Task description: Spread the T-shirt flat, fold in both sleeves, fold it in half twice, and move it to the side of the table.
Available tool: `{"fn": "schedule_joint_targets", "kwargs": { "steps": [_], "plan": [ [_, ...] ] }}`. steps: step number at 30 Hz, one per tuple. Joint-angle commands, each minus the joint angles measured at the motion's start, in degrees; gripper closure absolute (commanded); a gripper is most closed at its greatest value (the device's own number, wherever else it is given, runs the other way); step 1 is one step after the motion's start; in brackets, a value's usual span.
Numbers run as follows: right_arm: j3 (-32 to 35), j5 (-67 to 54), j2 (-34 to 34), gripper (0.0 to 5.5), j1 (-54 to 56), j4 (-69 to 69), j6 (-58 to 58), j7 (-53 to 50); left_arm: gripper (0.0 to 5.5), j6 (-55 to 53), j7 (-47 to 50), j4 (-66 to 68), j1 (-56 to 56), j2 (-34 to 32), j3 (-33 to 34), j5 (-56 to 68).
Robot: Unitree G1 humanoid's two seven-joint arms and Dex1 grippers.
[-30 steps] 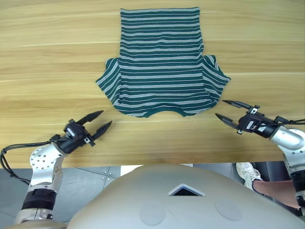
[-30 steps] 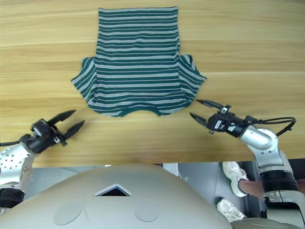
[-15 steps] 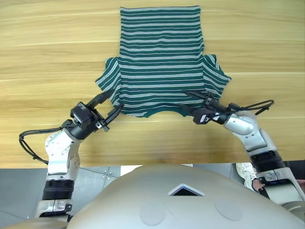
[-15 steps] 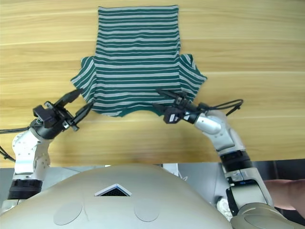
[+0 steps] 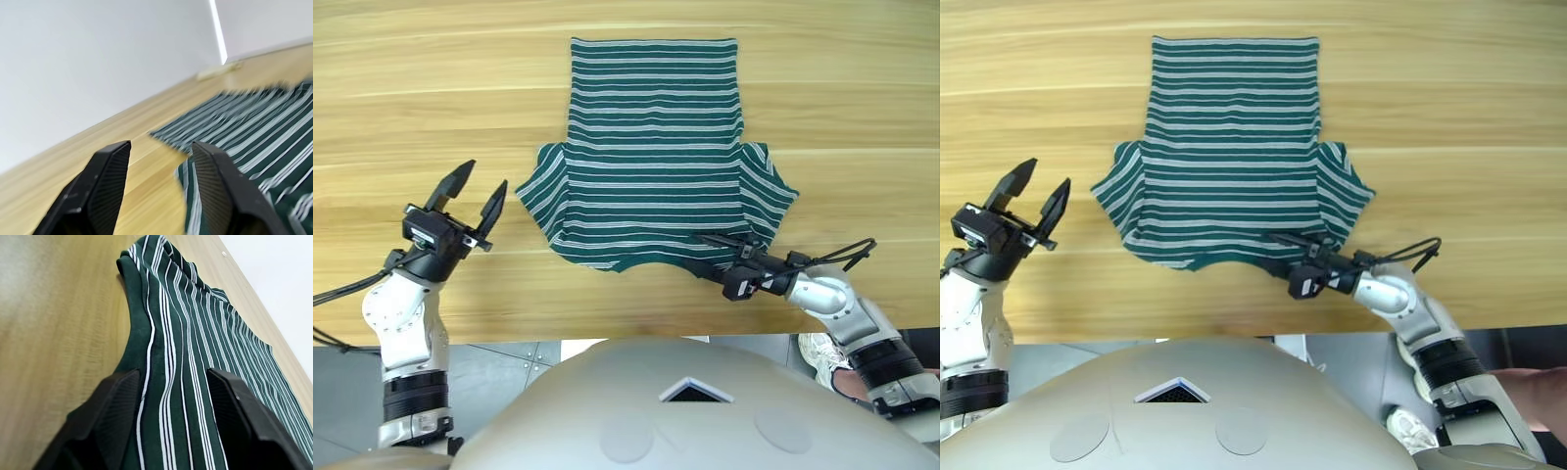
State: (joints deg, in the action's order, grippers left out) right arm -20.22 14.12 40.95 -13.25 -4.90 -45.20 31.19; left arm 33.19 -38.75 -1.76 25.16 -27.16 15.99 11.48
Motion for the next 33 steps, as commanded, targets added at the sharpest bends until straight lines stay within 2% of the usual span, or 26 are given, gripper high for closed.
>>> {"fn": "schedule_joint_targets", "kwargs": {
  "steps": [1,4,7,13,18,33],
  "plan": [
    [2.67,-7.25,-1.0,2.96,1.65,3.33,1.04,-0.25,3.17,2.74,7.81,0.54,2.83,-2.77,4.14,-16.6],
    [5.06,-18.36,-3.03,2.96,2.72,10.3,3.36,-0.96,3.17,3.34,14.56,-1.77,4.46,-5.71,3.17,-37.04],
    [8.28,-26.99,-3.37,2.96,2.9,17.63,7.6,-1.56,3.17,2.44,15.41,-6.38,7.63,-9.55,2.8,-48.39],
    [8.57,-25.17,-4.31,2.96,1.27,23.04,10.69,0.46,3.17,-0.24,14.58,-2.97,-1.46,-13.73,-6.64,-54.8],
    [10.96,-24.61,-4.11,2.96,-0.97,24.2,10.83,1.04,3.17,-2.81,17.4,0.67,-6.41,-14.35,-12.61,-59.01],
    [13.59,-22.19,-5.28,2.96,-3.58,23.26,9.95,1.64,3.17,-9.25,22.65,5.76,-12.64,-17.06,-21.58,-61.16]
  ]
}}
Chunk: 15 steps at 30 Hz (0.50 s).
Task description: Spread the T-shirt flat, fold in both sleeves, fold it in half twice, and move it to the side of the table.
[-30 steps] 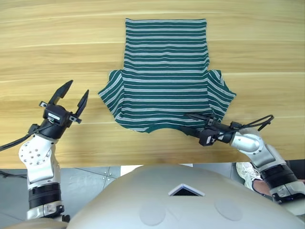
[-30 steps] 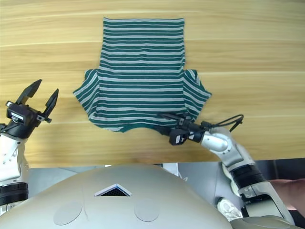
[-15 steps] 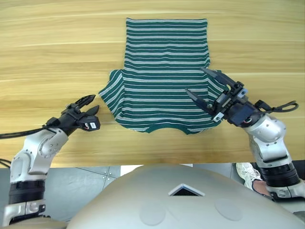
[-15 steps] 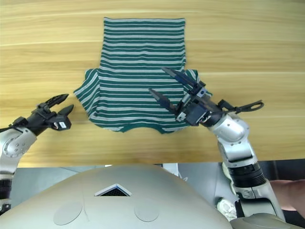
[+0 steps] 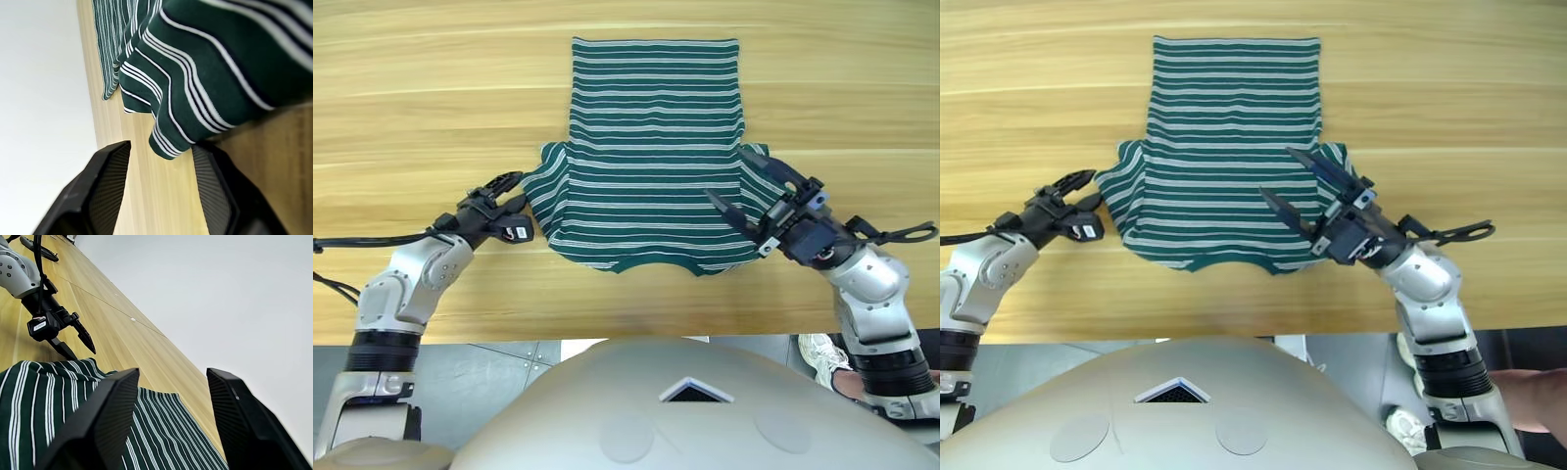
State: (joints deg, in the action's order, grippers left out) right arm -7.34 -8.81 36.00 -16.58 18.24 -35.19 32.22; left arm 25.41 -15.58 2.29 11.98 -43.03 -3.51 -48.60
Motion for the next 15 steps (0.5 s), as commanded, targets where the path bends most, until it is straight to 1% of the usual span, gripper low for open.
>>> {"fn": "schedule_joint_targets", "kwargs": {
  "steps": [1,15],
  "plan": [
    [0.63,0.91,-0.5,2.96,-0.22,-0.03,-0.12,0.66,3.17,-1.71,-0.41,1.9,0.3,-1.27,-2.55,-1.18],
    [0.85,1.87,-1.87,2.96,-0.62,-1.63,-1.55,0.96,3.17,-2.63,3.05,8.61,-5.9,-2.19,-9.68,-1.69]
  ]
}}
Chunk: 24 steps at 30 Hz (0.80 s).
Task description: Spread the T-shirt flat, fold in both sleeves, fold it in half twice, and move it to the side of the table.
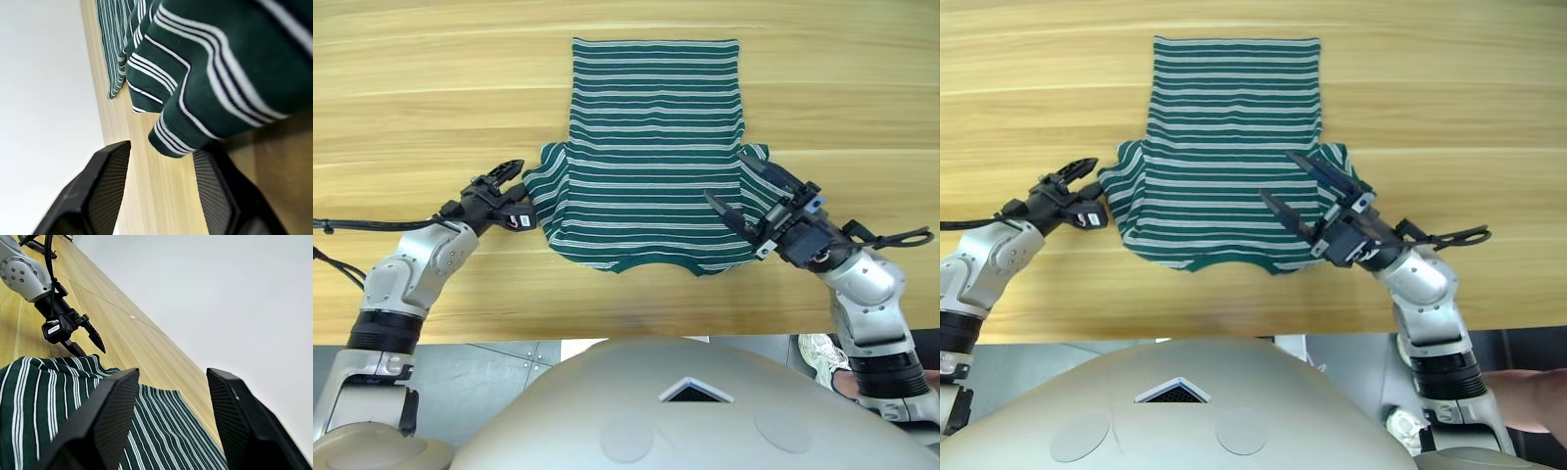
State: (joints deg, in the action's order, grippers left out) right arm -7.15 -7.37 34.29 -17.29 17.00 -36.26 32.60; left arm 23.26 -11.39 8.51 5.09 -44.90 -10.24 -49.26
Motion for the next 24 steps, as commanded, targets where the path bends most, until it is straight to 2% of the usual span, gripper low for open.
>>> {"fn": "schedule_joint_targets", "kwargs": {
  "steps": [1,4,11,18,24],
  "plan": [
    [0.68,0.44,-0.14,2.96,0.05,-0.44,-0.57,0.61,3.17,-0.46,-1.1,2.23,1.09,-0.4,-3.27,-0.85],
    [0.75,0.46,-0.12,2.96,-0.02,-0.43,-0.69,0.58,3.17,0.03,-1.38,1.58,1.85,-0.95,-4.1,-0.3],
    [0.77,0.34,-0.04,2.93,0.54,0.15,0.06,0.58,4.45,-0.1,-3.08,0.36,3.28,-2.61,-5.92,1.11],
    [0.74,0.3,-0.02,2.93,0.58,-0.15,-0.03,0.7,5.45,-1.11,-2.76,0.35,3.36,-3.39,-6.6,1.53],
    [0.91,0.3,-0.07,2.93,0.81,-0.94,-0.3,0.69,5.49,-0.86,-1.24,-0.07,3.47,-2.97,-6.48,2.39]
  ]
}}
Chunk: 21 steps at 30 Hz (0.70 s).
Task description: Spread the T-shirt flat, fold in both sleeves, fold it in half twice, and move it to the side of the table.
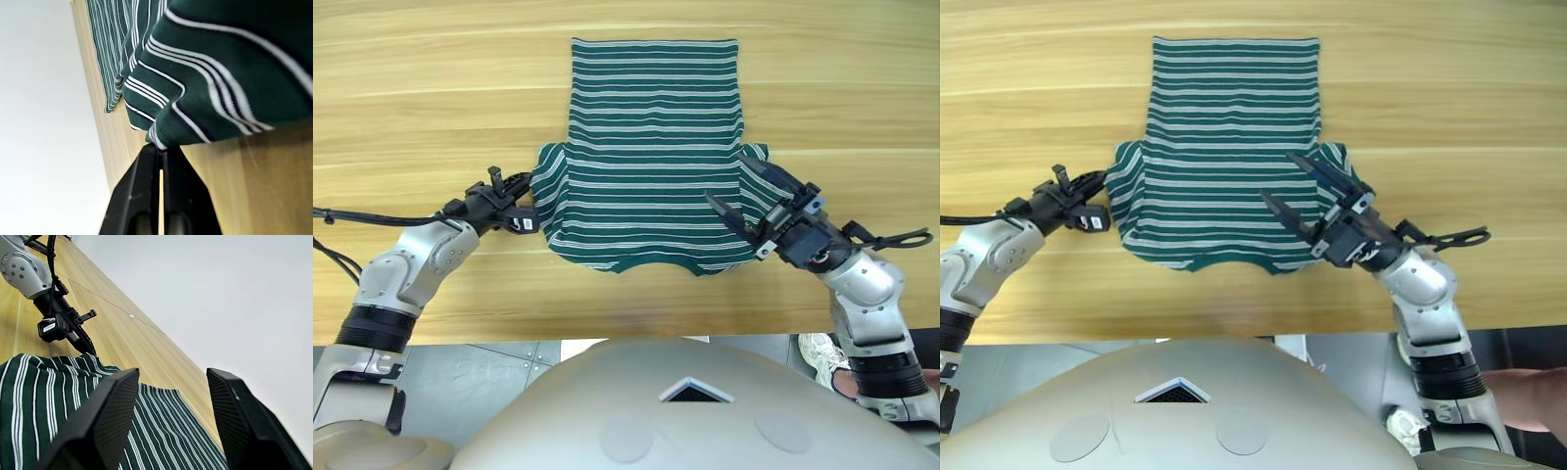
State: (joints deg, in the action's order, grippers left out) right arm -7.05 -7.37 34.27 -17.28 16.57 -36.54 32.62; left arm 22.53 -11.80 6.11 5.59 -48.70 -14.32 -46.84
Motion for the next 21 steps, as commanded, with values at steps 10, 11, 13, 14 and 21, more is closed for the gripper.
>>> {"fn": "schedule_joint_targets", "kwargs": {
  "steps": [10,11,13,14,21],
  "plan": [
    [0.8,0.74,-0.42,2.93,1.42,-2.37,-0.7,0.57,5.49,1.1,4.17,-1.08,2.82,4.57,-0.01,6.06],
    [0.76,0.85,-0.47,2.93,1.46,-2.62,-0.77,0.56,5.49,1.12,4.91,-1.33,2.67,5.02,0.48,6.53],
    [0.67,0.99,-0.54,2.93,1.64,-2.86,-0.76,0.53,5.49,1.12,5.83,-1.94,2.53,5.58,1.05,6.72],
    [0.6,1.02,-0.54,2.93,1.72,-2.94,-0.75,0.56,5.49,1.16,6.3,-2.15,2.51,5.72,1.21,6.49],
    [0.15,1.31,-0.52,2.93,1.89,-3.02,-0.55,0.77,5.49,1.41,8.64,-3.67,1.74,6.64,2.27,6.04]
  ]
}}
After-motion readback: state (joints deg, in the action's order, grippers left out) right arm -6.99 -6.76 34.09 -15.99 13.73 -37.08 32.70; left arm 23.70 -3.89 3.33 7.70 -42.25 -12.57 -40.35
